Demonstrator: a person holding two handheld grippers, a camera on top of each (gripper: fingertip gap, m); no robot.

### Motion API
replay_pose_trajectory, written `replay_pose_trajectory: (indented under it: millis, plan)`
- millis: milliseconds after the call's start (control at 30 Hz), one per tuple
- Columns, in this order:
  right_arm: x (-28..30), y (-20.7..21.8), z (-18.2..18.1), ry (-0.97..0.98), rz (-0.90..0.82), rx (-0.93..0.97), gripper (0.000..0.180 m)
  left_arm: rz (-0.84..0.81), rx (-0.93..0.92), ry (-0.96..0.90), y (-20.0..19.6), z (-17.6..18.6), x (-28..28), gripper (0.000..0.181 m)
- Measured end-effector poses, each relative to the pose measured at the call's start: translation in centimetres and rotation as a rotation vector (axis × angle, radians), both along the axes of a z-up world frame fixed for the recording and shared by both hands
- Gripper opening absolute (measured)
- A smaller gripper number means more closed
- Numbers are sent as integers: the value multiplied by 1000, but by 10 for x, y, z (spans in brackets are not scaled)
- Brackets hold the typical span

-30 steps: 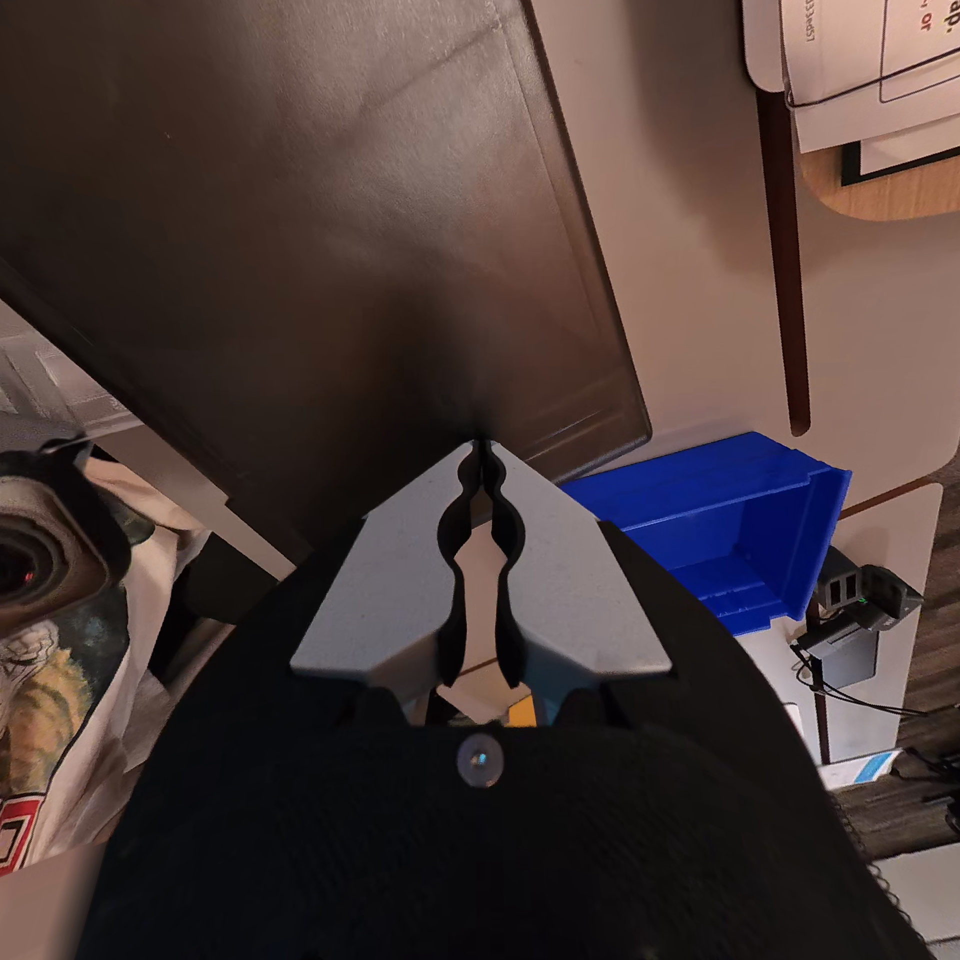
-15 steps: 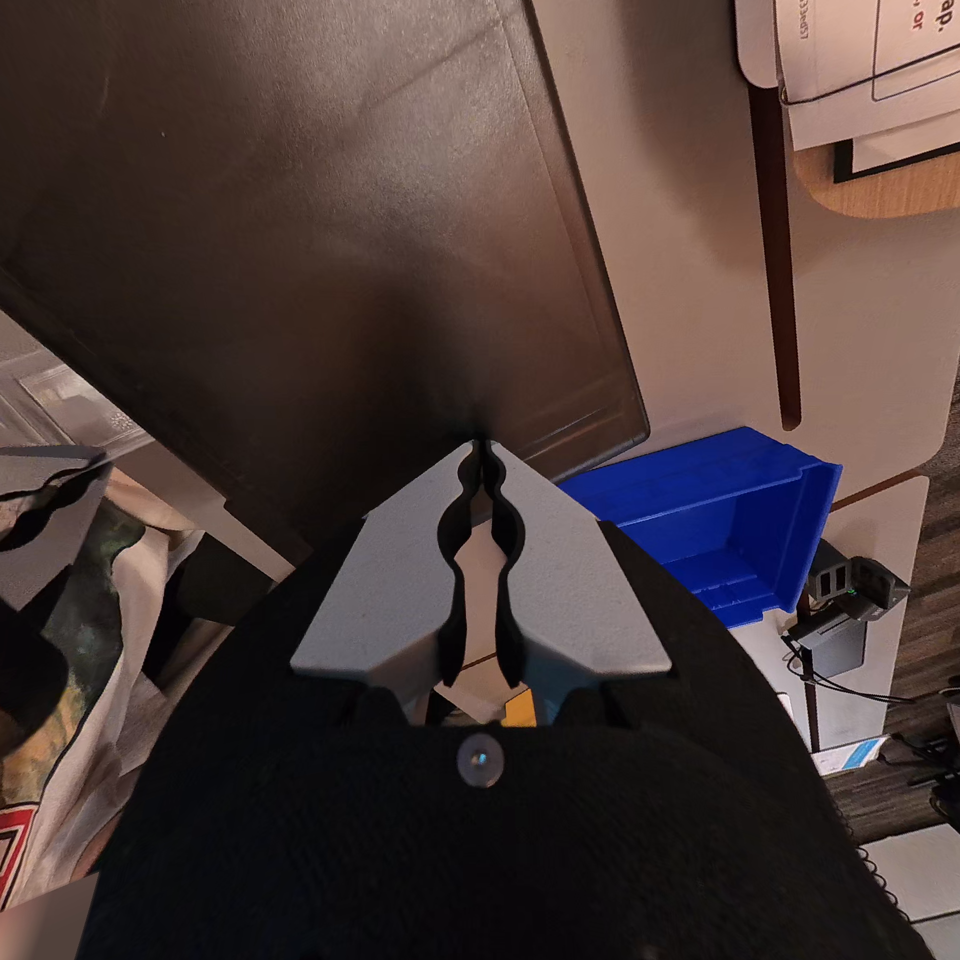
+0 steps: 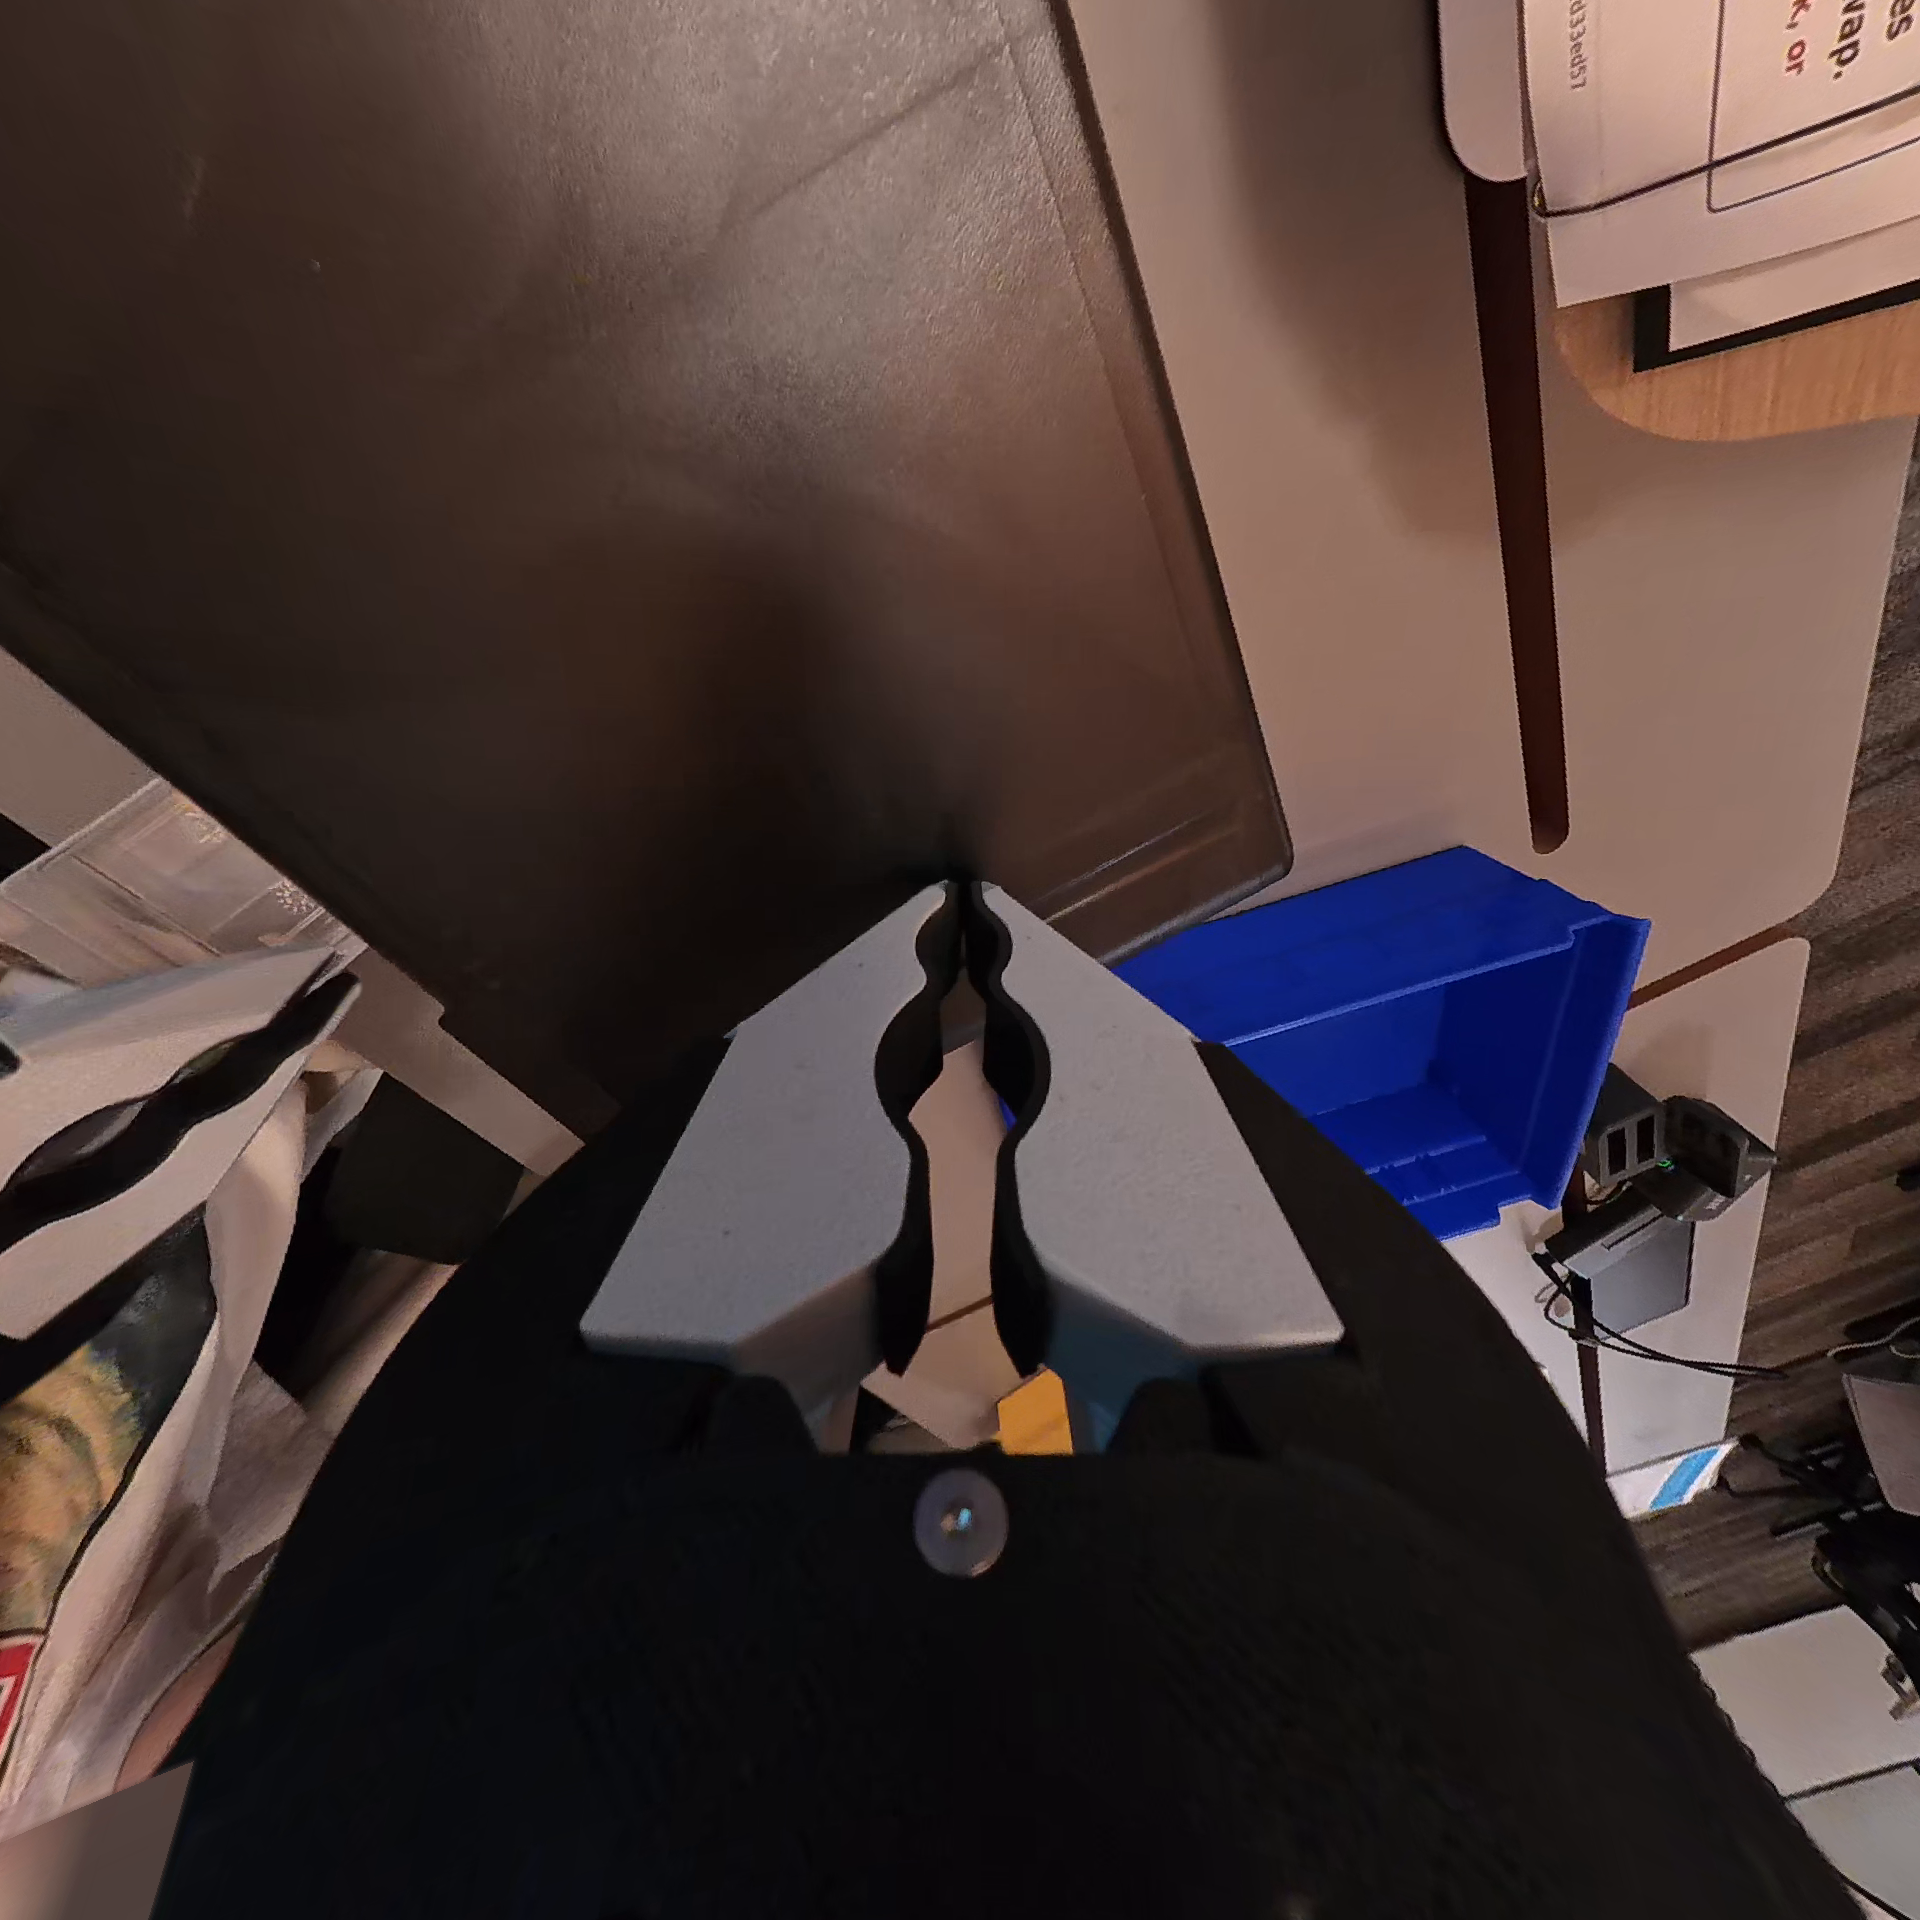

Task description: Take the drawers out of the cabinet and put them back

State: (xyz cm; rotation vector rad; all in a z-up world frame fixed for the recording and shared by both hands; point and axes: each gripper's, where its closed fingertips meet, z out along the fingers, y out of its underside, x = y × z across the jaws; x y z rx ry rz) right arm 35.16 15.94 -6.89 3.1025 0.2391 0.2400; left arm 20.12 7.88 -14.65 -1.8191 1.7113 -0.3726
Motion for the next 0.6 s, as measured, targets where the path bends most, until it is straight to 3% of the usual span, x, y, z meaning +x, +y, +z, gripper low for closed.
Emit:
replay_pose_trajectory:
  millis: [33,167,433,600]
  plan:
    - [0,0,0,2,1,6,0,-33,69,-53,1,1,1,5]
    - [0,0,0,13,1,31,0,-148,394,-212,9,6,-1,3]
    - [0,0,0,21,3,34,0,-219,744,-459,7,-8,-4,1]
    - [0,0,0,1,10,19,0,-218,782,-525,6,-23,12,0]
